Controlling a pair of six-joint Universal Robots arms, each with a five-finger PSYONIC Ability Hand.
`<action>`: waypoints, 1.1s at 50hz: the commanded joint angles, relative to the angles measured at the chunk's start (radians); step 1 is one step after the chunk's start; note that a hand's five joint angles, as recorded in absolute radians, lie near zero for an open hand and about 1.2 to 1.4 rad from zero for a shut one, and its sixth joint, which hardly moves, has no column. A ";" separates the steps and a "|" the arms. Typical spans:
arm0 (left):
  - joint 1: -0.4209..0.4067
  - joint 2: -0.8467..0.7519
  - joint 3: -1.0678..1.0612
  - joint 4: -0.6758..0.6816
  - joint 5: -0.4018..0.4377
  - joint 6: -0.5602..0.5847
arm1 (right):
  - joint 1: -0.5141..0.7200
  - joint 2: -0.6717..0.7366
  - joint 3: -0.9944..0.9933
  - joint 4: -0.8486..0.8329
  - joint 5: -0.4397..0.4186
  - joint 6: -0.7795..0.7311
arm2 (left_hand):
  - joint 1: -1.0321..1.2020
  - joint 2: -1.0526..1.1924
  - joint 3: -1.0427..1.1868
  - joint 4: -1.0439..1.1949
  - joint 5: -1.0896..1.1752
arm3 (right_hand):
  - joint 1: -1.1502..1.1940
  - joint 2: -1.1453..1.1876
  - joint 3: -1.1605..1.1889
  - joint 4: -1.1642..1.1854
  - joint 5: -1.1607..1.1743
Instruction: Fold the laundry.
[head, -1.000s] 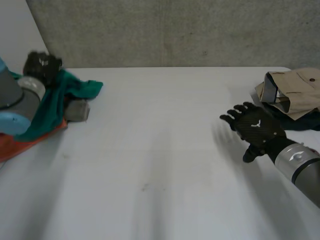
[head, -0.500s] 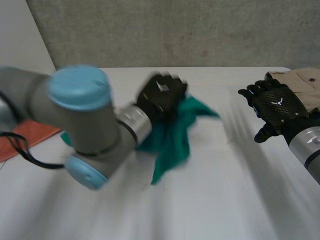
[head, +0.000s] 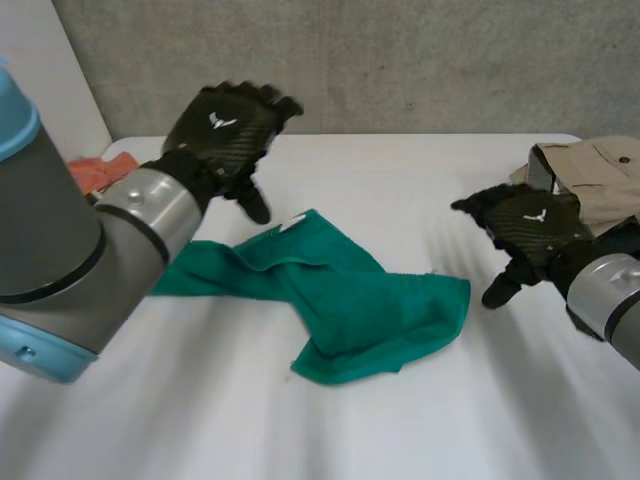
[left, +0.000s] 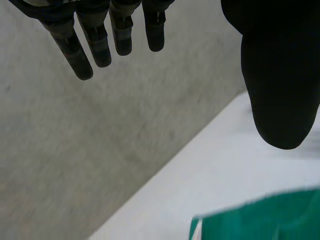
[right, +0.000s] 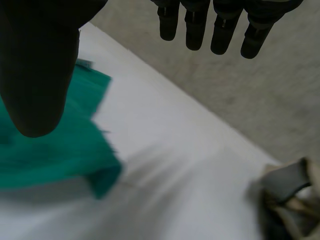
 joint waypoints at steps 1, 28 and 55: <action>0.114 -0.108 -0.042 0.022 0.022 0.113 | 0.104 0.021 -0.055 0.184 0.035 0.098 | 0.005 0.007 0.004 0.010 0.009 | -0.057 -0.039 -0.039 -0.030 -0.048; 0.227 -0.613 0.300 -0.084 0.174 0.242 | 0.443 0.361 -0.134 -0.164 0.380 -0.120 | 0.604 0.605 0.602 0.608 0.607 | 0.583 0.601 0.601 0.610 0.592; 0.174 0.093 0.048 -0.093 0.049 0.051 | 0.132 0.022 -0.427 0.317 0.367 -0.435 | 1.168 1.169 1.166 1.172 1.171 | 1.165 1.182 1.183 1.191 1.174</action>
